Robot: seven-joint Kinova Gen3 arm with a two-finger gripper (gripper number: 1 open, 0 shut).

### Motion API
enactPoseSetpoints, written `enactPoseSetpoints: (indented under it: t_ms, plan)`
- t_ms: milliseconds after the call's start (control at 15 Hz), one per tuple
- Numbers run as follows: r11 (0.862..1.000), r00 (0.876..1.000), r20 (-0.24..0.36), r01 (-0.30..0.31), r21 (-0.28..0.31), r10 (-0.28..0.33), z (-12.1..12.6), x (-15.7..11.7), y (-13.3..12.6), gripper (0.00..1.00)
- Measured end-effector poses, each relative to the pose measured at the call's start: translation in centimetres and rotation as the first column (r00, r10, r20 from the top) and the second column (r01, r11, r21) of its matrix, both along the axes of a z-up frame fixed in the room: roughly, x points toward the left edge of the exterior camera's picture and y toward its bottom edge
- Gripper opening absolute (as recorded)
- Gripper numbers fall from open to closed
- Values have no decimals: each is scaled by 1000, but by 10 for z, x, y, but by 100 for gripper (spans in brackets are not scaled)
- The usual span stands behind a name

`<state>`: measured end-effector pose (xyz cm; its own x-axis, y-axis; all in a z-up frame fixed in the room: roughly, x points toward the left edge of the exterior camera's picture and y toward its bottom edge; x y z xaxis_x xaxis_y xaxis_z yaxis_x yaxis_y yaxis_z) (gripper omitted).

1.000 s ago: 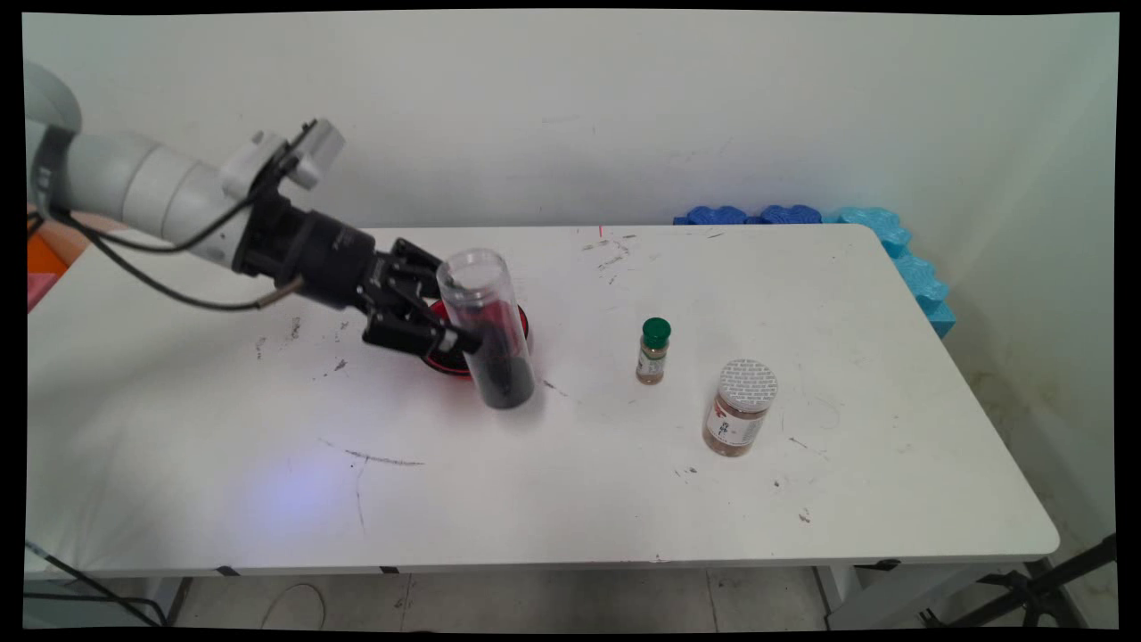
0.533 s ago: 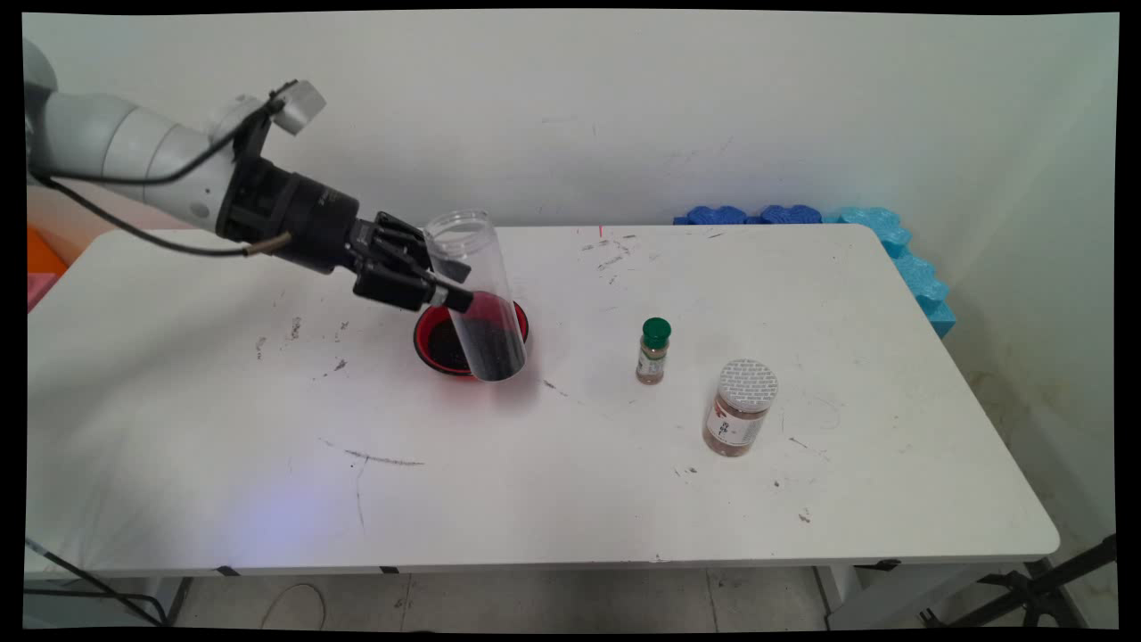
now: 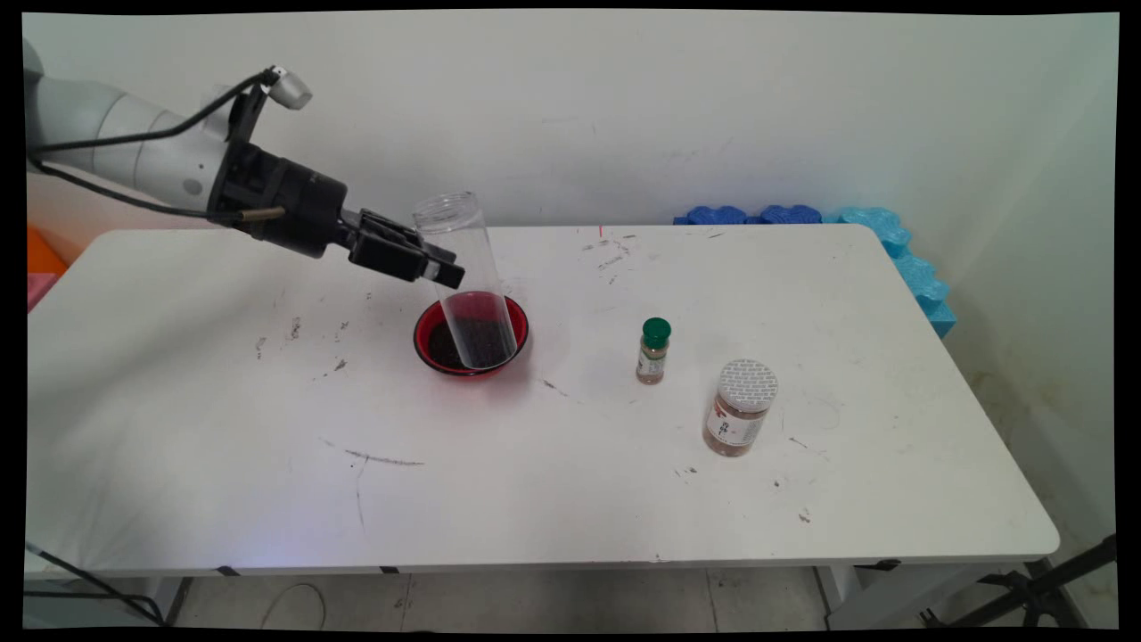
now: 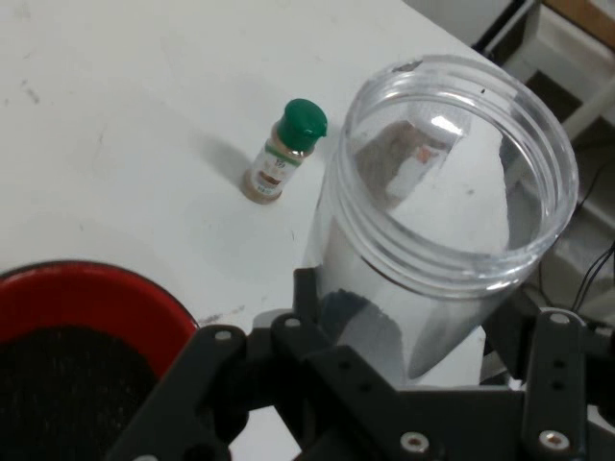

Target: Pour the black seasoning powder in the red bowl

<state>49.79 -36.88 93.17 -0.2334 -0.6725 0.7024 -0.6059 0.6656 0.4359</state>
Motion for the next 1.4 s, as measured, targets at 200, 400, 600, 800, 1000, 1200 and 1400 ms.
enactPoseSetpoints:
  t_ms: [200,400,600,800,1000,1200,1400]
  plan:
    - [993,996,-46,-73,94,78,-1,6,-2,0]
    - [970,984,-81,-143,199,162,-4,11,-4,0]
    - [934,965,-100,-205,293,243,-7,15,-6,0]
    - [878,934,-120,-265,398,337,-11,17,-8,0]
    - [810,898,-131,-306,500,420,-15,16,-9,0]
    - [731,860,-127,-333,595,495,-19,14,-9,0]
    - [656,822,-119,-347,671,557,-23,13,-11,0]
